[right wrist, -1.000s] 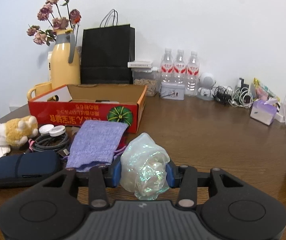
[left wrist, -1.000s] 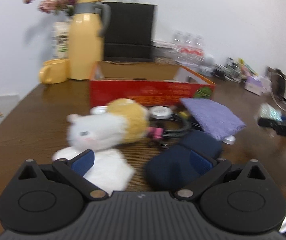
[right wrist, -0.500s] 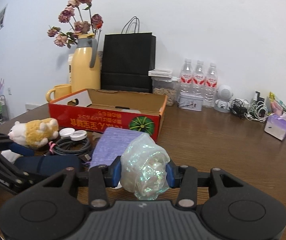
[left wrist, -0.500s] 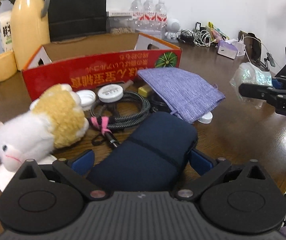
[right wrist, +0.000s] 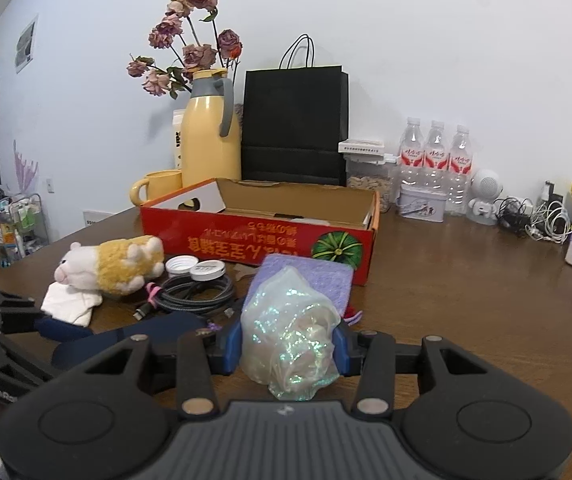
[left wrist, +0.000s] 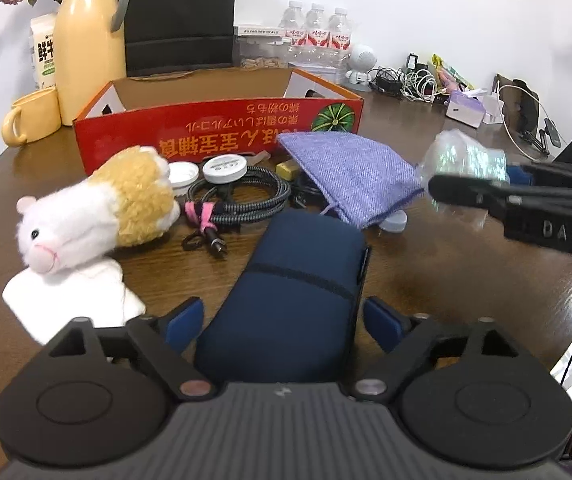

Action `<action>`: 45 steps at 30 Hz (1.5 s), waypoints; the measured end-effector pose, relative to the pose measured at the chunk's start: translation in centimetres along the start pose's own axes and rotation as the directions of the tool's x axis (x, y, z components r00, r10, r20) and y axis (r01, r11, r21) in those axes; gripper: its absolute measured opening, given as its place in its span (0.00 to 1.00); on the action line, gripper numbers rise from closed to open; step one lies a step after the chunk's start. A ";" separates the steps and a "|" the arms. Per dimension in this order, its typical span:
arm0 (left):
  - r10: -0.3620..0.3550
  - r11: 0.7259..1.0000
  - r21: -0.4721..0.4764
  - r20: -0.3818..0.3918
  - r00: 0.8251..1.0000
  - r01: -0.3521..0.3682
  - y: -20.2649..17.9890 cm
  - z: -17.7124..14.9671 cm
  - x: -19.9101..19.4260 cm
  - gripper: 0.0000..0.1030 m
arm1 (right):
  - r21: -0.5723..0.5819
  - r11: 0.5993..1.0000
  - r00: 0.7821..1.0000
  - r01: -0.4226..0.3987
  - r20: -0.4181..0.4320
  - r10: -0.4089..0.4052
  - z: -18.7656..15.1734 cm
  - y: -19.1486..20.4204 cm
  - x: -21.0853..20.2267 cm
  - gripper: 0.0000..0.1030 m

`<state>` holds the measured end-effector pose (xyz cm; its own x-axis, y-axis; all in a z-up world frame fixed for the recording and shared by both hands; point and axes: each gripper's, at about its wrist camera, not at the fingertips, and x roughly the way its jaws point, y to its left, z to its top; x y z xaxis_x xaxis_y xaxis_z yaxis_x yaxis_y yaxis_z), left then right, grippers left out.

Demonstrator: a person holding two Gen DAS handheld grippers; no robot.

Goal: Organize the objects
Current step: 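Grasp the navy zip case with the left gripper while the right gripper holds the bag, then lower the navy case and the bag into the cardboard box and open both grippers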

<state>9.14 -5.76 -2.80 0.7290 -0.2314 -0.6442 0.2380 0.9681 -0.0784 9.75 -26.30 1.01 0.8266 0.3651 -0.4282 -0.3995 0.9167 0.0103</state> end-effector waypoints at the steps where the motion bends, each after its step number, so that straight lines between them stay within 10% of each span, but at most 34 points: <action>1: -0.007 1.000 -0.004 0.007 1.000 0.007 0.0 0.2 0.2 0.94 | 0.002 1.000 1.000 -0.002 -0.001 0.002 -0.1 0.1 0.0 0.42; 6: -0.026 0.999 -0.019 -0.006 1.000 0.026 -0.3 1.2 2.2 0.92 | 0.005 1.000 1.000 -0.002 -0.008 0.002 -0.2 0.3 -0.2 0.42; 13: -0.018 0.999 0.034 0.021 1.000 0.017 -1.5 0.7 1.3 0.62 | 0.008 1.000 1.000 0.007 -0.007 -0.007 -0.2 0.1 -0.5 0.42; 23: -0.011 1.000 0.028 0.143 0.990 0.007 -1.1 3.1 -2.6 0.61 | -0.008 1.000 1.000 0.006 0.022 -0.006 1.1 0.6 0.0 0.42; 31: 0.083 0.997 -0.028 0.304 0.949 -0.078 1.4 9.4 -4.6 0.61 | -0.043 0.999 0.995 -0.005 0.101 0.009 5.7 1.6 1.8 0.42; 45: 0.208 0.973 -0.173 0.382 0.900 -0.152 5.9 19.6 2.0 0.61 | -0.014 1.000 0.993 0.010 0.119 -0.008 14.5 3.5 13.8 0.42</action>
<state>24.56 -2.37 10.31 0.9512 -0.0435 -0.3056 0.0101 0.9939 -0.1102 25.47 -15.67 8.22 0.8710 0.3747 -0.3178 -0.3973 0.9177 -0.0069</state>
